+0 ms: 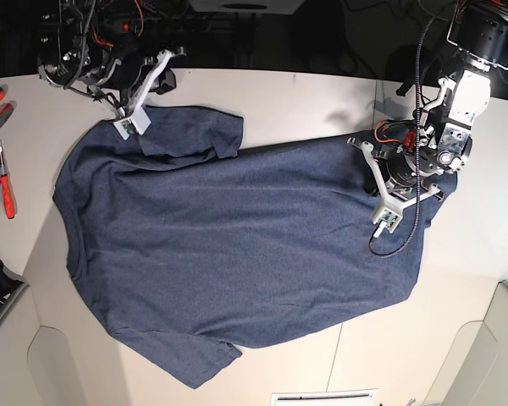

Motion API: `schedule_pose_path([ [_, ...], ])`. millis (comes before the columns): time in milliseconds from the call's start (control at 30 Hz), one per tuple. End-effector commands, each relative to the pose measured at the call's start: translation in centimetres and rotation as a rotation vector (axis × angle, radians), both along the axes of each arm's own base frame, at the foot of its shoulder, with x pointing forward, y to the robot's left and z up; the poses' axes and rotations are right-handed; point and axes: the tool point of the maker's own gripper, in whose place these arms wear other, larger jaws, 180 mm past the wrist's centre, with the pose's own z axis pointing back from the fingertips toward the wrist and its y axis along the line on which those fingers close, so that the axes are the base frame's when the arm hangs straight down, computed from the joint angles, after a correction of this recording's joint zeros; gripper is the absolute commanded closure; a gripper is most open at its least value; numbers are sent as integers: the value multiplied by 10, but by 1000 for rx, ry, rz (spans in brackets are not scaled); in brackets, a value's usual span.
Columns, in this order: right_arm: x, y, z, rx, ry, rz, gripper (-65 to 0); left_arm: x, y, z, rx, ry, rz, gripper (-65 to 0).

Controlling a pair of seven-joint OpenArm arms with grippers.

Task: Layout the t-shirt on the table in an organized manner, then fold the t-shirt properly
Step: 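Release and regrasp the shirt with both grippers near the shoulders, then pull the shirt with both grippers to straighten it on the table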

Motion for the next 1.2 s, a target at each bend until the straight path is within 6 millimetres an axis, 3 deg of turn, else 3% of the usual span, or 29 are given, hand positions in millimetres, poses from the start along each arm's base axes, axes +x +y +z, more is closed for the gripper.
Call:
schedule_pose_path([
  [0,-11,-15,1,-61,28,27,0,-3,10,-2,37,28,4,0],
  [100,-14,-22,14,-85,-3,58,0,-3,10,-2,37,27,5,0],
  [167,-4,-16,28,-57,-65,62,0,-2,10,-2,37,26,4,0],
  [300,44,11,68,76,-311,17,0,-3,10,-2,36,27,4,0],
  [400,80,21,83,100,-427,-15,0,-3,10,-2,37,27,4,0],
  [533,109,29,74,107,-440,-56,0,-3,10,-2,36,27,5,0],
  [700,131,34,34,114,-368,-110,0,-3,10,-2,36,27,4,0],
  [800,120,33,11,98,-262,-103,0,-3,10,-2,36,27,5,0],
  [900,99,29,0,73,-181,-82,0,-3,10,-2,37,27,5,0],
  [1167,32,-13,-19,-36,-26,-23,0,-1,10,-1,37,24,4,0],
])
